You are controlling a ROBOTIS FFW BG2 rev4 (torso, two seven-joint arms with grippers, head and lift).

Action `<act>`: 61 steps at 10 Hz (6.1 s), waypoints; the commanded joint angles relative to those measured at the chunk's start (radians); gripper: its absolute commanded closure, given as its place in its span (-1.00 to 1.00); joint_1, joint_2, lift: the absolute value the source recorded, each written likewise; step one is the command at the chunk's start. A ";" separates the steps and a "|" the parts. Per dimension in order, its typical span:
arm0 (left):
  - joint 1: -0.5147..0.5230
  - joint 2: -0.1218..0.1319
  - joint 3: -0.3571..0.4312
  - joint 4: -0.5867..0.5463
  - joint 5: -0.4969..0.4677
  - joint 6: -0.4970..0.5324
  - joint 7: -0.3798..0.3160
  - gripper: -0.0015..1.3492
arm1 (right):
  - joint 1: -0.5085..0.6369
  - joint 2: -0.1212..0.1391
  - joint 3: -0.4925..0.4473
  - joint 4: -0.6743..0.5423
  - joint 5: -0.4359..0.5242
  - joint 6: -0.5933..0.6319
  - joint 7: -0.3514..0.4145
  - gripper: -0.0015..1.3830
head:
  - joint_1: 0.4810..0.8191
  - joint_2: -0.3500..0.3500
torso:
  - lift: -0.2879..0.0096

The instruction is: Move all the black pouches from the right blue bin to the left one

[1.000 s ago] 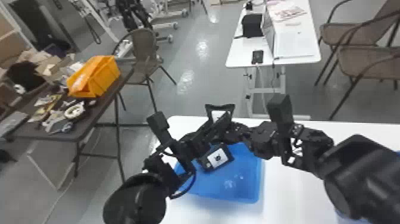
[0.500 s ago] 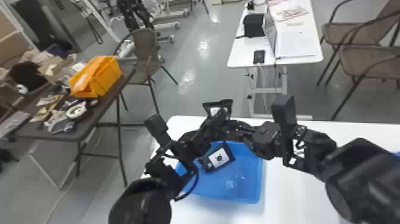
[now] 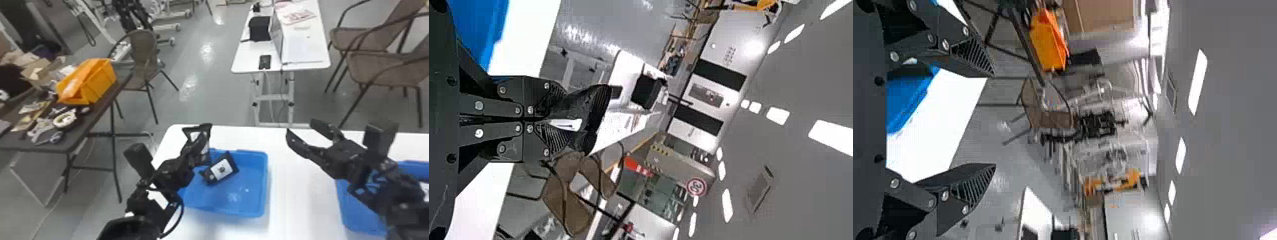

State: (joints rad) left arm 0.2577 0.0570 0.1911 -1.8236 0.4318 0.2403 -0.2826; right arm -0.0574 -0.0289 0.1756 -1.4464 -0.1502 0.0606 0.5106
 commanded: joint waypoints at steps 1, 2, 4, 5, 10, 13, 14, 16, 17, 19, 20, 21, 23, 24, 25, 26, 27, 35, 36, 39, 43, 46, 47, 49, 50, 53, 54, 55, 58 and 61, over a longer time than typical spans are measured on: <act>0.032 -0.008 0.008 0.020 -0.099 -0.009 0.000 0.80 | 0.090 0.024 -0.140 -0.066 0.038 -0.001 0.000 -0.80 | 0.27 0.72 | 0.93; 0.035 -0.005 -0.001 0.043 -0.160 0.004 -0.003 0.80 | 0.122 0.021 -0.189 -0.097 0.034 0.011 0.000 -0.79 | 0.27 0.61 | 0.93; 0.023 0.014 -0.045 0.107 -0.137 -0.012 -0.004 0.80 | 0.149 0.015 -0.229 -0.111 0.023 0.024 0.000 -0.79 | 0.27 0.42 | 0.93; 0.008 0.015 -0.070 0.139 -0.110 -0.029 -0.004 0.80 | 0.149 0.015 -0.231 -0.109 0.021 0.028 0.000 -0.79 | 0.27 0.38 | 0.93; -0.029 0.023 -0.082 0.201 -0.051 -0.174 -0.061 -1.00 | 0.137 0.011 -0.229 -0.098 0.046 0.057 0.017 -0.79 | 0.27 0.25 | 0.93; -0.012 0.021 -0.079 0.161 -0.027 -0.257 -0.061 -0.70 | 0.185 0.009 -0.272 -0.155 0.089 0.102 0.003 -0.79 | 0.27 0.26 | 0.93; 0.006 0.010 -0.058 0.115 -0.036 -0.248 -0.060 -0.69 | 0.231 0.014 -0.295 -0.197 0.104 0.131 -0.044 -0.79 | 0.27 0.23 | 0.93; 0.040 -0.025 -0.001 0.033 -0.059 -0.202 -0.056 -0.69 | 0.278 0.030 -0.378 -0.198 0.124 0.165 -0.076 -0.79 | 0.27 0.13 | 0.93; 0.054 -0.036 0.014 0.014 -0.062 -0.210 -0.056 -0.69 | 0.283 0.030 -0.415 -0.193 0.147 0.199 -0.080 -0.79 | 0.27 0.11 | 0.93; 0.066 -0.049 0.025 -0.016 -0.076 -0.216 -0.052 -0.69 | 0.286 0.030 -0.464 -0.203 0.189 0.265 -0.099 -0.79 | 0.27 0.00 | 0.93; 0.064 -0.049 0.022 -0.019 -0.076 -0.216 -0.052 -0.70 | 0.286 0.030 -0.475 -0.206 0.202 0.292 -0.115 -0.79 | 0.27 -0.06 | 0.93; 0.064 -0.049 0.021 -0.020 -0.074 -0.216 -0.052 -0.70 | 0.283 0.030 -0.481 -0.186 0.204 0.295 -0.115 -0.79 | 0.27 -0.11 | 0.93; 0.066 -0.049 0.021 -0.020 -0.071 -0.210 -0.052 -0.69 | 0.269 0.030 -0.481 -0.129 0.198 0.295 -0.115 -0.79 | 0.27 -0.14 | 0.93; 0.066 -0.049 0.019 -0.020 -0.070 -0.208 -0.052 -0.69 | 0.254 0.030 -0.481 -0.094 0.193 0.295 -0.116 -0.79 | 0.27 -0.14 | 0.93; 0.064 -0.051 0.017 -0.020 -0.070 -0.203 -0.052 -0.69 | 0.231 0.030 -0.479 -0.057 0.192 0.295 -0.115 -0.79 | 0.27 -0.14 | 0.93; 0.063 -0.049 0.016 -0.020 -0.068 -0.200 -0.052 -0.69 | 0.206 0.030 -0.475 -0.025 0.198 0.295 -0.115 -0.79 | 0.27 -0.13 | 0.93; 0.063 -0.049 0.014 -0.020 -0.068 -0.197 -0.052 -0.69 | 0.180 0.030 -0.469 0.007 0.208 0.297 -0.115 -0.79 | 0.27 -0.13 | 0.93; 0.060 -0.043 0.014 -0.020 -0.054 -0.193 -0.052 -0.69 | 0.110 0.030 -0.432 0.072 0.213 0.421 -0.205 -0.80 | 0.27 -0.10 | 0.93; 0.060 -0.045 0.014 -0.019 -0.054 -0.193 -0.052 -0.69 | 0.097 0.030 -0.426 0.087 0.213 0.432 -0.205 -0.79 | 0.27 -0.09 | 0.93; 0.060 -0.043 0.016 -0.019 -0.053 -0.194 -0.052 -0.69 | 0.076 0.030 -0.416 0.130 0.213 0.472 -0.208 -0.79 | 0.27 -0.05 | 0.93; 0.061 -0.049 0.017 -0.013 -0.048 -0.199 -0.052 -0.68 | 0.091 0.012 -0.364 0.126 0.130 0.433 -0.193 0.81 | 0.27 0.02 | 0.93; 0.060 -0.054 0.021 -0.009 -0.047 -0.205 -0.052 -0.68 | 0.143 0.020 -0.375 0.069 0.060 0.355 -0.231 0.85 | 0.27 0.05 | 0.93; 0.058 -0.055 0.019 -0.008 -0.045 -0.205 -0.052 -0.68 | 0.162 0.017 -0.367 0.021 0.064 0.327 -0.230 0.85 | 0.27 0.05 | 0.93; 0.046 -0.054 0.019 -0.014 -0.018 -0.161 -0.052 -0.69 | 0.168 -0.006 -0.303 -0.094 0.103 0.260 -0.164 0.85 | 0.27 0.04 | 0.93; 0.032 -0.039 0.011 -0.020 0.042 -0.113 -0.052 -0.69 | 0.129 -0.026 -0.255 -0.120 0.107 0.251 -0.092 0.85 | 0.27 0.08 | 0.93; -0.028 0.033 -0.027 -0.040 0.153 0.070 -0.063 -0.69 | -0.033 -0.066 -0.068 -0.109 0.084 0.215 0.011 0.85 | 0.27 0.30 | 0.93; -0.051 0.050 -0.036 -0.040 0.183 0.122 -0.075 -0.68 | -0.084 -0.074 0.012 -0.060 0.029 0.186 0.013 0.85 | 0.27 0.33 | 0.93; -0.072 0.053 -0.039 -0.040 0.186 0.157 -0.087 -0.69 | -0.130 -0.078 0.091 -0.028 -0.002 0.177 0.011 0.85 | 0.27 0.39 | 0.93; -0.117 0.037 -0.061 -0.025 0.183 0.185 -0.090 -0.69 | -0.222 -0.074 0.274 0.067 -0.094 0.130 0.011 0.85 | 0.27 0.64 | 0.93; -0.152 0.030 -0.094 -0.002 0.205 0.206 -0.101 -0.68 | -0.292 -0.082 0.395 0.123 -0.163 0.116 0.011 0.85 | 0.27 0.74 | 0.93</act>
State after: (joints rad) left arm 0.1128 0.0869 0.1035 -1.8311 0.6317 0.4443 -0.3837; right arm -0.3377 -0.1089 0.5509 -1.3326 -0.3013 0.1785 0.5215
